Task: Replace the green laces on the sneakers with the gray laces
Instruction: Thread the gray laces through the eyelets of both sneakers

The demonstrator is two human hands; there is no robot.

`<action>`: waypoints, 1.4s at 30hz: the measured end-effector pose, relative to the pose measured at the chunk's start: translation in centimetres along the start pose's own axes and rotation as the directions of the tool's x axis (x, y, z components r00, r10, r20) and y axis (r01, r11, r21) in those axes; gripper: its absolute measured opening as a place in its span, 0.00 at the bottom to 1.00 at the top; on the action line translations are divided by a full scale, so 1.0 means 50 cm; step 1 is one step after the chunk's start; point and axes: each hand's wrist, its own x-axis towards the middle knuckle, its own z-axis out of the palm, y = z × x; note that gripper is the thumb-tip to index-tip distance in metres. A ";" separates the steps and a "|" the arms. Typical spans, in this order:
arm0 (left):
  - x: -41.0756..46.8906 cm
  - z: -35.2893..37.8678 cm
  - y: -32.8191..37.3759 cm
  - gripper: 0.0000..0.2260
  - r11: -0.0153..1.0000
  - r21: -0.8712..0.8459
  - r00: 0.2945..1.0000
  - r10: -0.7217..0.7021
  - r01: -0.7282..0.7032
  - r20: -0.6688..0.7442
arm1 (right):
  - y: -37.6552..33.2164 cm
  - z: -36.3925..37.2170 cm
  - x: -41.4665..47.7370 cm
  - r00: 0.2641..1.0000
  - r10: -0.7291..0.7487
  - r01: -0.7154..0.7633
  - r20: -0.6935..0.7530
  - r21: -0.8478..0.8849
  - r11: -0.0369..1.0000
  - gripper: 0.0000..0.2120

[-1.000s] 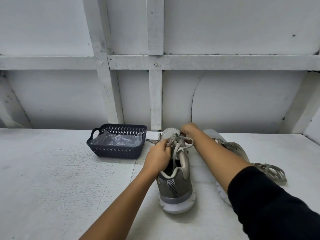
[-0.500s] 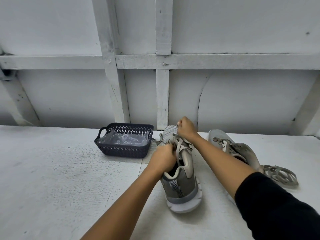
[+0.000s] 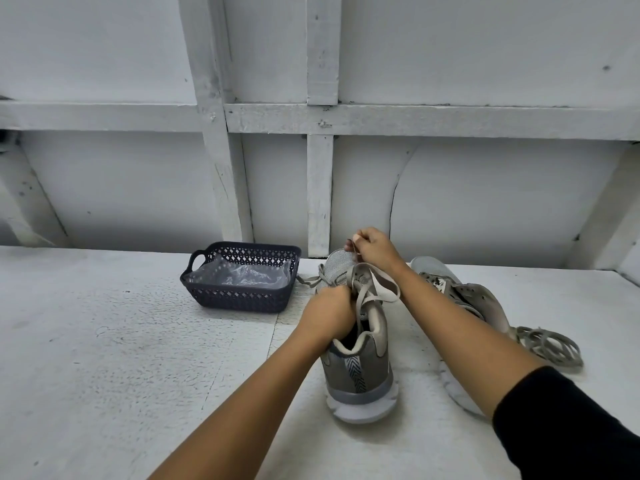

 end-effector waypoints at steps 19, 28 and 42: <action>0.017 0.026 0.029 0.11 0.996 0.089 1.000 0.024 -0.022 -0.020 | -0.058 -0.050 0.003 0.937 0.265 -0.326 0.226 0.300 0.897 0.13; 0.018 0.026 0.032 0.12 0.994 0.113 1.000 -0.002 0.002 -0.002 | -0.188 -0.092 -0.040 0.967 -0.063 -0.006 0.247 0.269 0.963 0.10; 0.006 0.009 0.032 0.13 0.997 -0.075 0.999 0.007 -0.011 -0.054 | -0.241 -0.165 -0.108 0.967 -0.252 0.252 0.025 0.021 0.968 0.13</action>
